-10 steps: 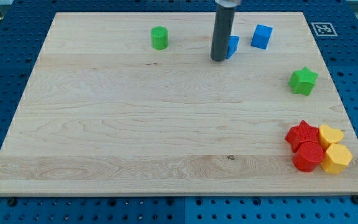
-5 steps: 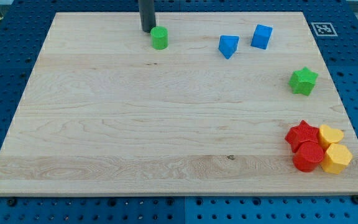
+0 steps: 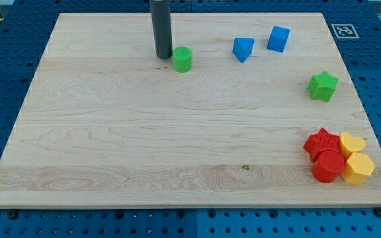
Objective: Push the green circle into the group of blocks
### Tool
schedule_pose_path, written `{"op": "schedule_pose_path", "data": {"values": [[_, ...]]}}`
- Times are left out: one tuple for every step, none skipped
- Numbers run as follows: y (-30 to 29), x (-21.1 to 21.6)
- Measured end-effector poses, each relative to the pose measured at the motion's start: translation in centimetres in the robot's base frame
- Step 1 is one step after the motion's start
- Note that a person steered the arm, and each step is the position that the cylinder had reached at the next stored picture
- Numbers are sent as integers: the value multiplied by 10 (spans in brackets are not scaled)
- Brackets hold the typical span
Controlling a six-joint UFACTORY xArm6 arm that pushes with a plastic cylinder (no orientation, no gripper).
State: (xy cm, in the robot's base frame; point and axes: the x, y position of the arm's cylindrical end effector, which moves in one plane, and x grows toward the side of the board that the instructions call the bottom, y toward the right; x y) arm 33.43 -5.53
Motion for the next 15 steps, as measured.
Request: {"op": "schedule_pose_path", "data": {"values": [[34,16],[58,16],[62,-3],[77,-5],[106,9],[127,39],[125,57],[118,65],[104,58],[79,59],[79,95],[79,105],[79,105],[86,100],[112,119]]}}
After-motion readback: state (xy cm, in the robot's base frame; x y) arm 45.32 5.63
